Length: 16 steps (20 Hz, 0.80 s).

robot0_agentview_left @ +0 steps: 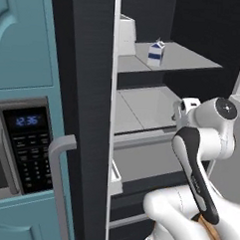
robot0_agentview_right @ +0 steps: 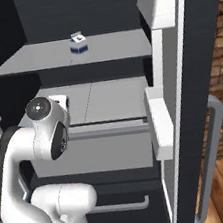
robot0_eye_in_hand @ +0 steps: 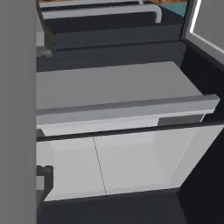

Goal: Take a sugar cube from the saucer and place it inside the coffee. Then, grab milk from the fridge and place it next to the coffee on the counter to sweeten the coffee.

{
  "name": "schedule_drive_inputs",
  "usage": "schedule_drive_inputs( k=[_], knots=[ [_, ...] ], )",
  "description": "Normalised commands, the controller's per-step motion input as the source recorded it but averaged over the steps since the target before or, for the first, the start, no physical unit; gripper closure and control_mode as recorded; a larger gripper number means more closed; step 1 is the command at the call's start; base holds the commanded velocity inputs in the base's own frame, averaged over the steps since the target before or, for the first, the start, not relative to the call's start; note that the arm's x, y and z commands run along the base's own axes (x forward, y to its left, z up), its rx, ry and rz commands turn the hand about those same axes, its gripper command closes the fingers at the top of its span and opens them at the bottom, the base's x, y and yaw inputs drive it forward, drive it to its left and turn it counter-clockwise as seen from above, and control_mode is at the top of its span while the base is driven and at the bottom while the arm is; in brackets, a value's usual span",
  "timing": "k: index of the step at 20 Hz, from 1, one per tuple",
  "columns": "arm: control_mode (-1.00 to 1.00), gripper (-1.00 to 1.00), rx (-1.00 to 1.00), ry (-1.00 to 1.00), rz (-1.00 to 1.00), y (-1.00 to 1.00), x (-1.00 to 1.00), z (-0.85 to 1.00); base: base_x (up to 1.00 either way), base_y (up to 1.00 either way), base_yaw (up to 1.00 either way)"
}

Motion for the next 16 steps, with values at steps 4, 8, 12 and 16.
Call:
schedule_drive_inputs(
  k=[4, 8, 12, 16],
  knots=[
    [-1.00, -1.00, -0.31, -0.34, 0.18, 0.03, -0.03, 0.87, 0.00, 0.00, 0.00],
    [-1.00, -1.00, -0.40, -0.30, 0.24, 0.00, 0.00, 1.00, 0.00, 0.00, 0.00],
    [-1.00, -1.00, -0.48, -0.27, 0.27, 0.00, 0.00, 1.00, 0.00, 0.00, 0.00],
    [-1.00, -1.00, -0.39, 0.01, 0.18, 0.00, 0.00, 1.00, 0.00, 0.00, 0.00]
  ],
)
